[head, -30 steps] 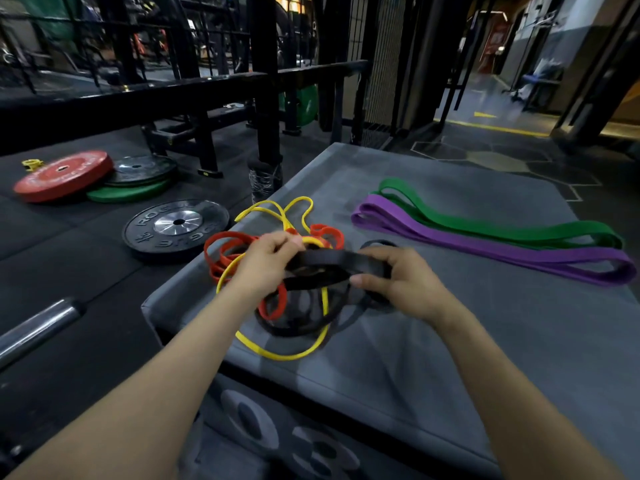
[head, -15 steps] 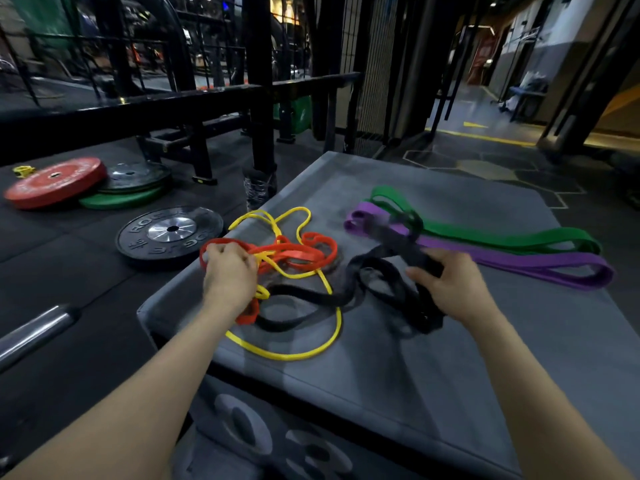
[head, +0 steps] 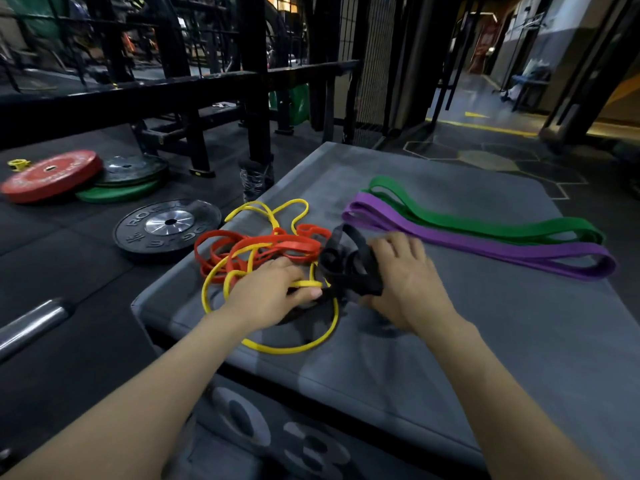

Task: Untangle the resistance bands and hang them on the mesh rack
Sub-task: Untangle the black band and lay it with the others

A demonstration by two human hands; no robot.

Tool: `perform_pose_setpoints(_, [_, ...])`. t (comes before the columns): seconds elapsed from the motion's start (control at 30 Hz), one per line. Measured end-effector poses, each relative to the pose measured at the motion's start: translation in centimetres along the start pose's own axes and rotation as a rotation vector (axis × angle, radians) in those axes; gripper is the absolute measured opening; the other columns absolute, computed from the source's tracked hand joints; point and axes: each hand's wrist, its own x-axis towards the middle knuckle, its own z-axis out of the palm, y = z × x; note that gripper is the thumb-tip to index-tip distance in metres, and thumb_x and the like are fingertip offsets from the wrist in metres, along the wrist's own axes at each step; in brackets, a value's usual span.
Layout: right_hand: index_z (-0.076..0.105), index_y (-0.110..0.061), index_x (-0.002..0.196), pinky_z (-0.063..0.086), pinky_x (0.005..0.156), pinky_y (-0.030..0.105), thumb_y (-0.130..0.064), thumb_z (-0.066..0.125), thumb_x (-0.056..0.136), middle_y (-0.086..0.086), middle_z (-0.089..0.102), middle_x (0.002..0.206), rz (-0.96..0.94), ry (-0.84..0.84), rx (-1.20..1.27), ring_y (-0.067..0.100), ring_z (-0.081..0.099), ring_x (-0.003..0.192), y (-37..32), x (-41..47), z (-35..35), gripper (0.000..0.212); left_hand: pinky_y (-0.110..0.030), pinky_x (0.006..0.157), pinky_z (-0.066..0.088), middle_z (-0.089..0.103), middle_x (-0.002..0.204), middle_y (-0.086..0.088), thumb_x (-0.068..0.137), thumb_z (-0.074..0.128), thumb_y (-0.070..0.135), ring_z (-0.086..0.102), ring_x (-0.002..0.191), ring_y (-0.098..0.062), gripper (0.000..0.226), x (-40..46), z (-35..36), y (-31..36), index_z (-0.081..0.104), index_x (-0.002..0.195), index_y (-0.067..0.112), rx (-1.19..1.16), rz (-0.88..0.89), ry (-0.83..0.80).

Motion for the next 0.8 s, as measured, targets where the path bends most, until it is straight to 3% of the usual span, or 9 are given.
perform_pose_setpoints(0.07, [0.055,-0.018,0.12,0.047,0.088,0.04,-0.031,0.082,0.052,0.006,0.054,0.122,-0.23,0.087,0.0,0.032,0.052,0.11,-1.6,0.3,0.8,0.075,-0.036,0.086,0.045,0.057,0.089,0.004,0.09,0.042,0.053,0.057,0.097,-0.017,0.039,0.1,-0.5,-0.6,0.068,0.091,0.024,-0.183,-0.043,0.023])
perform_pose_setpoints(0.13, [0.062,-0.018,0.11,0.048,0.087,0.037,-0.03,0.084,0.047,0.003,0.063,0.106,-0.359,0.078,-0.036,0.028,0.06,0.097,-3.1,0.6,2.1,0.068,-0.035,0.078,0.048,0.064,0.077,0.003,0.094,0.039,0.049,0.061,0.083,-0.018,0.045,0.1,-1.0,-1.1,0.068,0.081,0.018,-0.353,-0.132,0.187])
perform_pose_setpoints(0.23, [0.044,-0.021,0.132,0.032,0.102,0.036,-0.031,0.068,0.078,0.001,0.052,0.122,-0.345,-0.026,-0.044,0.024,0.047,0.117,-4.4,1.1,3.8,0.06,-0.036,0.071,0.046,0.065,0.077,-0.006,0.098,0.039,0.034,0.061,0.079,-0.026,0.037,0.0,-1.6,-2.2,0.061,0.083,0.008,-0.446,-0.318,0.426])
perform_pose_setpoints(0.3, [0.031,-0.026,0.138,0.029,0.102,0.035,-0.031,0.061,0.085,0.0,0.045,0.13,-0.297,-0.079,-0.072,0.023,0.039,0.123,-4.1,1.7,4.2,0.061,-0.035,0.072,0.045,0.064,0.086,-0.009,0.098,0.04,0.029,0.061,0.081,-0.027,0.024,-0.4,-1.7,-2.9,0.056,0.092,0.012,-0.464,-0.387,0.475])
perform_pose_setpoints(0.43, [0.029,-0.026,0.138,0.034,0.098,0.037,-0.03,0.06,0.086,0.004,0.048,0.127,-0.297,-0.142,-0.082,0.025,0.037,0.122,-4.0,2.4,4.5,0.061,-0.042,0.07,0.048,0.057,0.078,-0.003,0.094,0.043,0.017,0.059,0.078,-0.034,0.013,-0.7,-1.8,-3.8,0.055,0.099,0.018,-0.492,-0.491,0.543])
perform_pose_setpoints(0.57, [0.033,-0.025,0.135,0.034,0.096,0.033,-0.03,0.062,0.084,0.001,0.05,0.123,-0.316,-0.095,-0.035,0.021,0.038,0.12,-3.6,2.4,4.3,0.059,-0.03,0.067,0.036,0.053,0.082,-0.001,0.094,0.043,0.013,0.05,0.076,-0.024,0.015,-1.1,-2.1,-3.6,0.058,0.097,0.014,-0.331,-0.548,0.51])
perform_pose_setpoints(0.8, [0.057,-0.024,0.121,0.037,0.088,0.03,-0.022,0.073,0.076,-0.006,0.06,0.113,-0.206,0.078,0.378,0.02,0.047,0.11,-0.4,1.3,1.2,0.047,-0.031,0.065,0.032,0.053,0.09,-0.008,0.094,0.038,0.012,0.049,0.078,-0.026,0.018,-1.0,-2.1,-3.7,0.056,0.096,0.012,-0.209,-0.648,0.44])
